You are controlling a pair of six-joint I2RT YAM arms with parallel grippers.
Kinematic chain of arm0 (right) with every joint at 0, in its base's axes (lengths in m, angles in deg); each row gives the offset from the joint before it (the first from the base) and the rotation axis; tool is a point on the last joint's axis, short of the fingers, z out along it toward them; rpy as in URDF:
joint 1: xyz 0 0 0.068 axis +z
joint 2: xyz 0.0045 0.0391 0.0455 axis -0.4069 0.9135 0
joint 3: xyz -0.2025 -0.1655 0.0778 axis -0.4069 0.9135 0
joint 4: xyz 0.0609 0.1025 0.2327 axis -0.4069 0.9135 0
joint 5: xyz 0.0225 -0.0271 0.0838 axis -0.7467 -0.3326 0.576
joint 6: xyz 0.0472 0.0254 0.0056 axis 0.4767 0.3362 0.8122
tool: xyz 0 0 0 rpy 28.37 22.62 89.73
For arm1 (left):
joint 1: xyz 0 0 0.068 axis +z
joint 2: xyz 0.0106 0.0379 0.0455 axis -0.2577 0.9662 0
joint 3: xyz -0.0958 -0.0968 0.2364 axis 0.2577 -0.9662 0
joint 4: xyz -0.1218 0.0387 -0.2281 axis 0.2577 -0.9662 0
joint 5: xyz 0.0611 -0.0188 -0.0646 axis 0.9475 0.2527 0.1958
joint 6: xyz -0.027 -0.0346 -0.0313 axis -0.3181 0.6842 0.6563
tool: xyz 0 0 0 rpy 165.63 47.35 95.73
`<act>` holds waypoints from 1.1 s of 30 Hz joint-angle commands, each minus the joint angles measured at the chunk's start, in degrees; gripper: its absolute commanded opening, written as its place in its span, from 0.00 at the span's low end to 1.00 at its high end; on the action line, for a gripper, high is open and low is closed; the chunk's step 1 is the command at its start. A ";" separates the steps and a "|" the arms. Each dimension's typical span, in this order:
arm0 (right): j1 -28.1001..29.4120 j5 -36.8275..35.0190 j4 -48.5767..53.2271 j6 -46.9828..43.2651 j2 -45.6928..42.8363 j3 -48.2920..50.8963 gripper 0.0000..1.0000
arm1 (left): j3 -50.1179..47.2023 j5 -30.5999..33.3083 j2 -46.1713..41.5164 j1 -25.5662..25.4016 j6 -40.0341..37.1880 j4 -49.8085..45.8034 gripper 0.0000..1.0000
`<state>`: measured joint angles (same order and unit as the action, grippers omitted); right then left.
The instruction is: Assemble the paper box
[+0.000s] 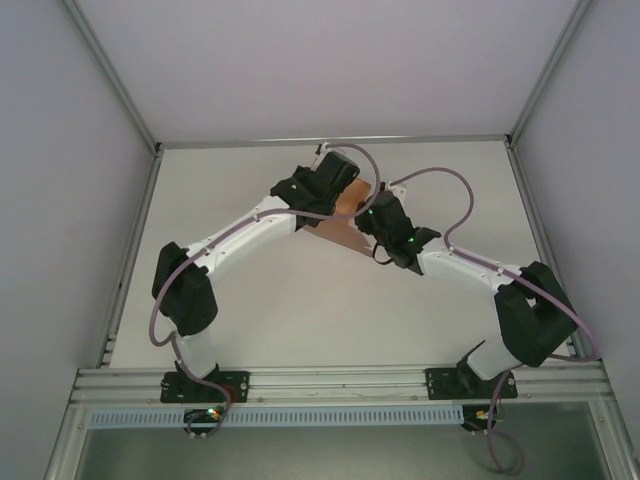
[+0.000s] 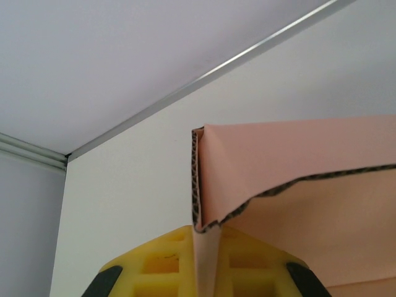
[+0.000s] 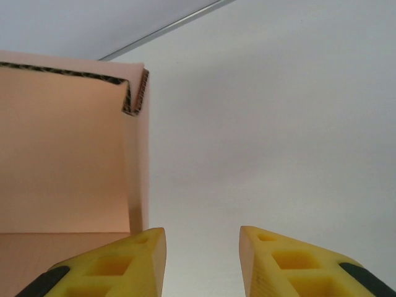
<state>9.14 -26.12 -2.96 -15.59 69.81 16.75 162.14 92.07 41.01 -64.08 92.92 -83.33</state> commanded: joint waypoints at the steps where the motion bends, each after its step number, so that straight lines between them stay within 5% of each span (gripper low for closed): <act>1: -0.20 -1.30 -5.97 0.82 1.66 -1.02 0.35 | -1.06 0.18 -2.27 -0.97 2.48 1.29 0.00; 12: -1.92 5.07 -12.92 1.19 4.01 -0.89 0.34 | -4.99 -4.55 -5.17 -1.38 3.88 4.16 0.00; 17: -1.87 11.73 -18.09 0.16 2.06 1.25 0.50 | -5.15 -1.79 -4.91 -1.33 4.03 4.08 0.00; 26: -1.94 12.19 -17.37 -0.35 -3.22 3.61 0.52 | -7.36 0.31 -6.40 -3.06 2.48 7.05 0.00; 33: -2.12 14.45 -8.68 -3.09 -14.18 7.11 0.67 | -9.27 4.73 -8.67 -3.17 0.93 10.01 0.00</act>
<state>6.30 -15.45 -12.40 -16.44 60.54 24.45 154.23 97.57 34.39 -65.96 95.17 -76.46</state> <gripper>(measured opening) 0.663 0.064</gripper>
